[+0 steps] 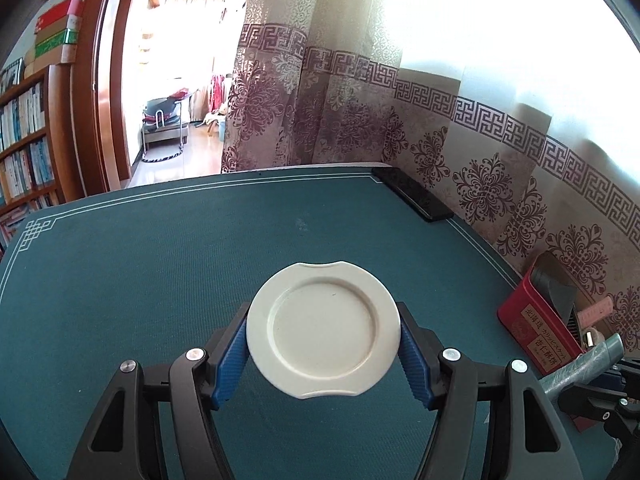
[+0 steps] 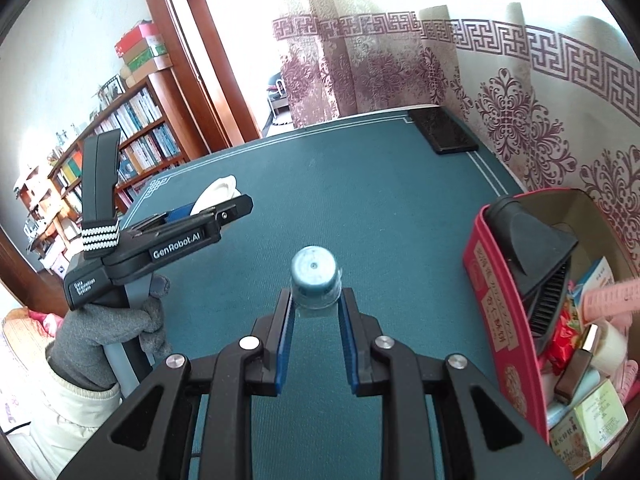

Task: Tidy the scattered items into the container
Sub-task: 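Lift the dish and tube and carry both over the red tin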

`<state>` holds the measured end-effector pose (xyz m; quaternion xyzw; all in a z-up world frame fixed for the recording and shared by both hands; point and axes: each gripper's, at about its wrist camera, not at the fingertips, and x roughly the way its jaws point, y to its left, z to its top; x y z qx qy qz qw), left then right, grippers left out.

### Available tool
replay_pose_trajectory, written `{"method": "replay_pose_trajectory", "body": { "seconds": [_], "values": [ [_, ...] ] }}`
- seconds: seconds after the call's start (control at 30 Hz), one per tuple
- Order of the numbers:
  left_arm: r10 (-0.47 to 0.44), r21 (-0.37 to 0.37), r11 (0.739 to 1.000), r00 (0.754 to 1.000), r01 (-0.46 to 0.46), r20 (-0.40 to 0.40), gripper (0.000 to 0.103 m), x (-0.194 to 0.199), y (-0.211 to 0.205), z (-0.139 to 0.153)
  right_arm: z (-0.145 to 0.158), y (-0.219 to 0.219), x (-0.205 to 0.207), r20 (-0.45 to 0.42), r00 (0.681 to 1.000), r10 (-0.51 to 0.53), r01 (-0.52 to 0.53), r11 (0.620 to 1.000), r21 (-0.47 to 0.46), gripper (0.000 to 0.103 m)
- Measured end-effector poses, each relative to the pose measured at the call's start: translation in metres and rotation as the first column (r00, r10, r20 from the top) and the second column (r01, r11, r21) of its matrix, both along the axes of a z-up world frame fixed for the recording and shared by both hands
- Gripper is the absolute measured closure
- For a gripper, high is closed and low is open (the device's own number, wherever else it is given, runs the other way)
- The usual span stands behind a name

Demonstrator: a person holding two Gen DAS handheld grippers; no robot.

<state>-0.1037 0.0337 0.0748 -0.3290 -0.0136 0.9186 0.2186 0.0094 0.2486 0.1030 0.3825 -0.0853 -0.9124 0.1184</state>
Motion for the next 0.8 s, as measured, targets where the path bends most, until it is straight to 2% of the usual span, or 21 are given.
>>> {"method": "replay_pose_trajectory", "body": {
  "seconds": [0.47, 0.8],
  "values": [
    [-0.077, -0.027, 0.997, 0.996, 0.076, -0.05, 0.035, 0.031, 0.034, 0.014, 0.011, 0.05, 0.027, -0.041, 0.992, -0.121, 0.119, 0.992, -0.038, 0.079],
    [-0.15, -0.063, 0.987, 0.987, 0.146, -0.059, 0.035, 0.058, 0.071, 0.019, 0.018, 0.108, 0.055, -0.072, 0.966, -0.249, 0.243, 0.967, -0.081, 0.079]
  ]
}}
